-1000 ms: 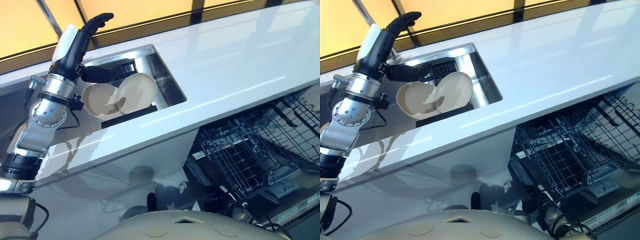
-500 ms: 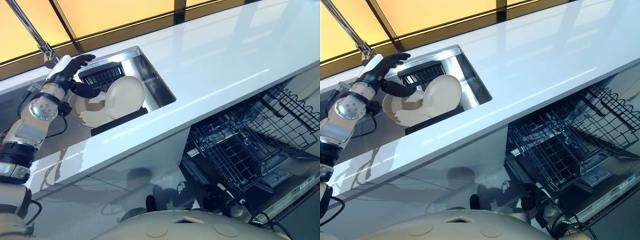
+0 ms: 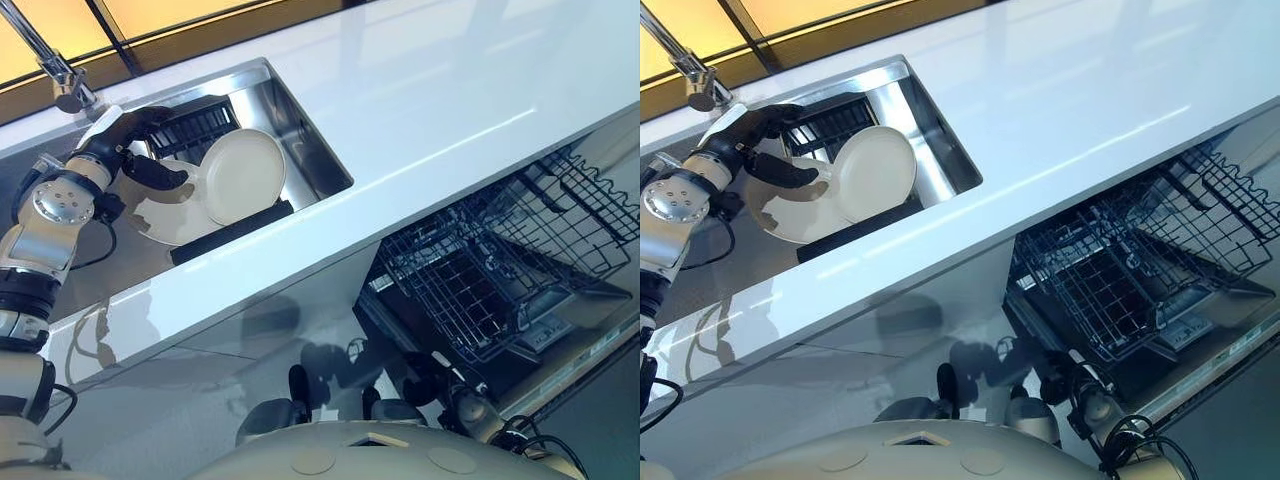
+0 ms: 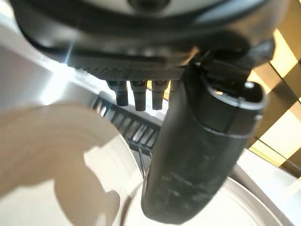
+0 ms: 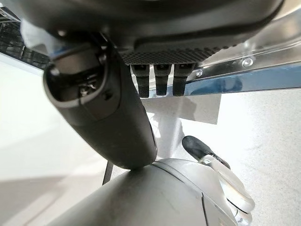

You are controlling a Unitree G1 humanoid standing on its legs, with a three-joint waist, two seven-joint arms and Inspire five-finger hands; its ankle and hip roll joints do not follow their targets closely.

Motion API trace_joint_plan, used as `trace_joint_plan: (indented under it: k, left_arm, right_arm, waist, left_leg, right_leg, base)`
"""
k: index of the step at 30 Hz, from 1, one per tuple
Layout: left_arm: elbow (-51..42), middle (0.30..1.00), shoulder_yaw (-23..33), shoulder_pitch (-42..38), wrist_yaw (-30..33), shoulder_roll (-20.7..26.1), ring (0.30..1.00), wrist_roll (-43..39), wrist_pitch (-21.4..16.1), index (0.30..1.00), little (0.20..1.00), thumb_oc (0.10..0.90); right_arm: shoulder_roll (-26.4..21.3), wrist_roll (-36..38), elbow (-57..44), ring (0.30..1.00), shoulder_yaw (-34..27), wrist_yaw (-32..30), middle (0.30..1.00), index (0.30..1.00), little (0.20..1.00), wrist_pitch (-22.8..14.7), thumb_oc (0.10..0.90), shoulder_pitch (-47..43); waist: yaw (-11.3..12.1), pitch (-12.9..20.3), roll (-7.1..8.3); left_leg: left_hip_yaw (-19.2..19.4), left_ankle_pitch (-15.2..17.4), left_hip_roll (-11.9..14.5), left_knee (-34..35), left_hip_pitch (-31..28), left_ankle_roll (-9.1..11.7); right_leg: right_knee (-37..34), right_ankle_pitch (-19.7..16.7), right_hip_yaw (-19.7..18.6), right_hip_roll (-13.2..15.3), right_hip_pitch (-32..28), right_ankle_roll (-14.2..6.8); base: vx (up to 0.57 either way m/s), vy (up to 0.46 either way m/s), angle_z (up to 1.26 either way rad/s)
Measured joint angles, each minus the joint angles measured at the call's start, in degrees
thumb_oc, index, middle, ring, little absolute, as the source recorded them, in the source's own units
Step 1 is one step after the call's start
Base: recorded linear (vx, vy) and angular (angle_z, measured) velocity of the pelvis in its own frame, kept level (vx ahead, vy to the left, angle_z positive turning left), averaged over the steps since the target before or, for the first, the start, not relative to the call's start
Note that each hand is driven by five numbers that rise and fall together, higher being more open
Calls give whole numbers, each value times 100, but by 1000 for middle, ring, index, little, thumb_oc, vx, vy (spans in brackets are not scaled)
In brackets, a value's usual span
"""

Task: Pick up plates and place into dishwasher.

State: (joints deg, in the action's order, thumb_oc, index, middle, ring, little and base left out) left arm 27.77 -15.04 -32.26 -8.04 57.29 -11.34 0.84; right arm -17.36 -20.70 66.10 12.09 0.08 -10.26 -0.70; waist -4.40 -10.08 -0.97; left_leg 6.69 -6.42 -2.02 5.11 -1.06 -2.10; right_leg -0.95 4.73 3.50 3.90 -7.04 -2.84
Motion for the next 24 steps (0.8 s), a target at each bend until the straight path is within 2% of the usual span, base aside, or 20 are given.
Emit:
trace_joint_plan:
  k: [9,15,18,24]
  left_arm:
    - [-4,900,-19,-236,235,-227,900,-1376,66,900,900,800]
    - [-225,900,23,-266,-339,-552,900,-2034,324,900,900,800]
    - [-264,900,20,-266,-678,-699,900,-2117,441,900,900,800]
    - [-262,900,-20,-364,-1308,-714,900,-2359,590,900,900,800]
  right_arm:
    - [-61,0,-80,900,6,-21,900,900,900,-75,800,-97]
    - [-168,-24,-76,900,5,23,900,900,900,-57,800,-109]
    - [-171,-41,-70,900,7,26,900,900,900,-67,800,-111]
    - [-194,-86,-76,900,7,43,900,900,900,-97,800,-116]
  waist:
    - [32,-230,8]
    - [23,-385,-12]
    - [2,-399,-16]
    - [-1,-423,-18]
  left_leg:
    - [15,-24,-24,-2,144,-40]
    - [17,-23,-28,-2,146,-41]
    - [21,-22,-30,-2,159,-42]
    - [22,-19,-30,-3,200,-48]
  right_leg:
    - [107,21,-4,26,190,-29]
    - [109,24,-4,29,193,-34]
    - [109,24,-19,30,210,-34]
    - [169,34,-23,29,276,-49]
  base:
    - [1,3,0]
    - [0,0,0]
    - [-2,5,-2]
    - [-4,4,0]
